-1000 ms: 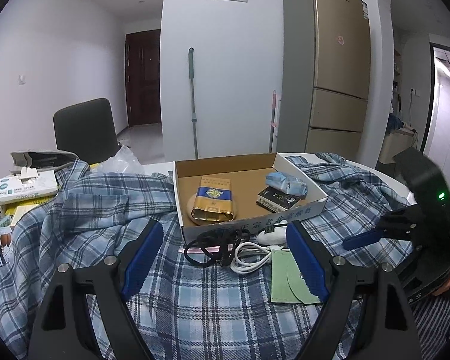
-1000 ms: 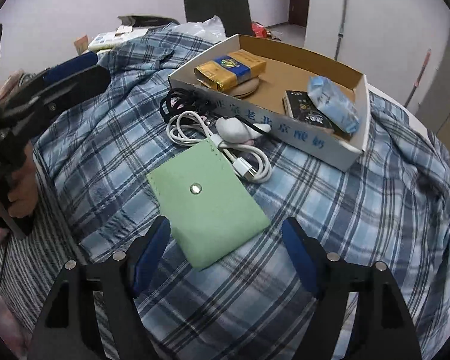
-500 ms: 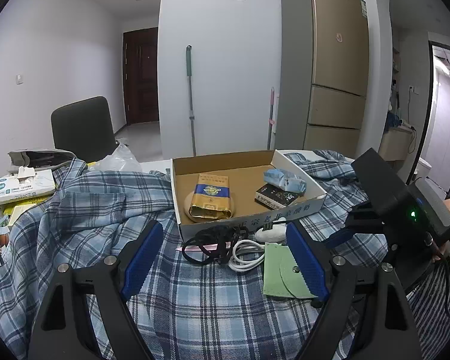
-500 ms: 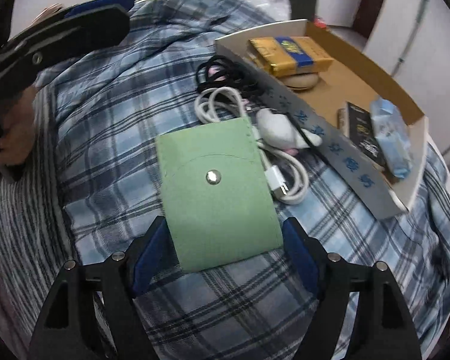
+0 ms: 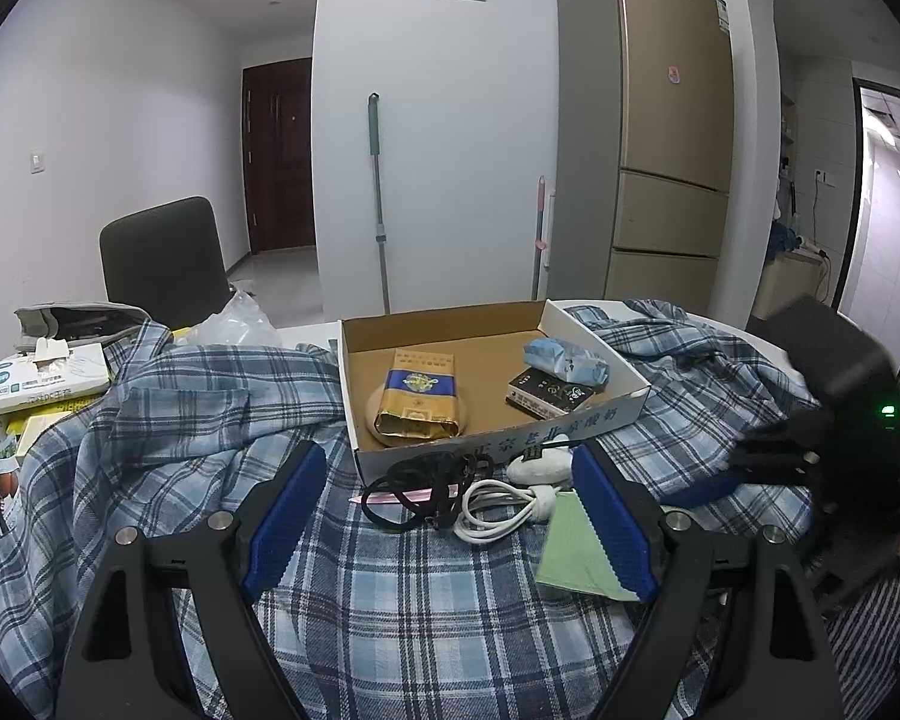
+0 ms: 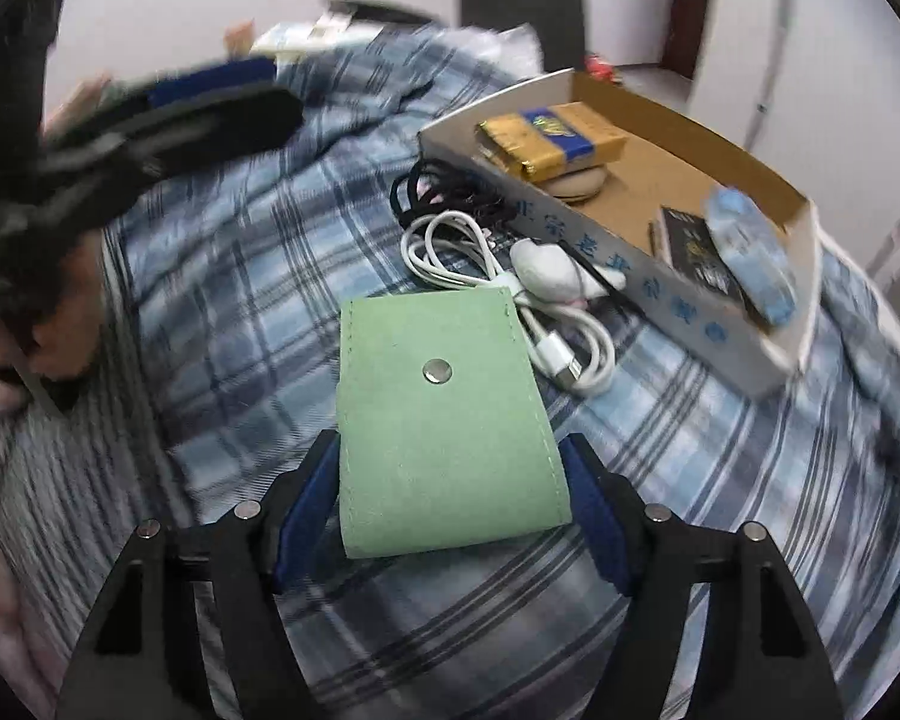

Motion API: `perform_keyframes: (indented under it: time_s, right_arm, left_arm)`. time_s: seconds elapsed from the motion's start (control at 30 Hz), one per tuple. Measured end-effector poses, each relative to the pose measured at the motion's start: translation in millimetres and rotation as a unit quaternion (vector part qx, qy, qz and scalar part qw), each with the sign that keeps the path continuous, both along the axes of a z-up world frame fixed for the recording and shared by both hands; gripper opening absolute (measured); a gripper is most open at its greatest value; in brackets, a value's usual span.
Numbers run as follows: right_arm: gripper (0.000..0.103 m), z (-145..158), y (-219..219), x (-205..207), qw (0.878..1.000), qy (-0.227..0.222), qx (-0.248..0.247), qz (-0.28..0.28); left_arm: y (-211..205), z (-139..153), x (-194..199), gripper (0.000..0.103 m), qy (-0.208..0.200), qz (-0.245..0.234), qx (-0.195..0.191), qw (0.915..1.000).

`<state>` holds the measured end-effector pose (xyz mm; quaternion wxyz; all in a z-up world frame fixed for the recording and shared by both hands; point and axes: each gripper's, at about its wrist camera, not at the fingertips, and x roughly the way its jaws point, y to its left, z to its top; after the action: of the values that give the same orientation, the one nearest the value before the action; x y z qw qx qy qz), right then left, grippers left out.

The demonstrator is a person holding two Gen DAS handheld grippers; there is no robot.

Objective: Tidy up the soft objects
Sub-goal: 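Grasp the green felt pouch with the right gripper and lift it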

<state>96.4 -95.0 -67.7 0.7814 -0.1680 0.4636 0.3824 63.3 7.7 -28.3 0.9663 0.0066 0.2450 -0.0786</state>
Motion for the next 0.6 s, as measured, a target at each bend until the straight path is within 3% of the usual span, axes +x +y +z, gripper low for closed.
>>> perform_keyframes:
  time_s: [0.13,0.27,0.6]
  right_arm:
    - [0.072,2,-16,-8,0.997,0.007,-0.001,-0.079]
    - [0.073,-7,-18,-7,0.993,0.060,-0.004,-0.104]
    - [0.076,-18,0,-25,0.996,0.019,-0.073,-0.038]
  left_arm:
    - [-1,-1,1,0.086,0.000,0.003,0.003,1.0000]
    - [-3,-1,1,0.086,-0.001,0.003,0.011,0.9999]
    - [-2,-1,1,0.086,0.002,0.003,0.011,0.9999]
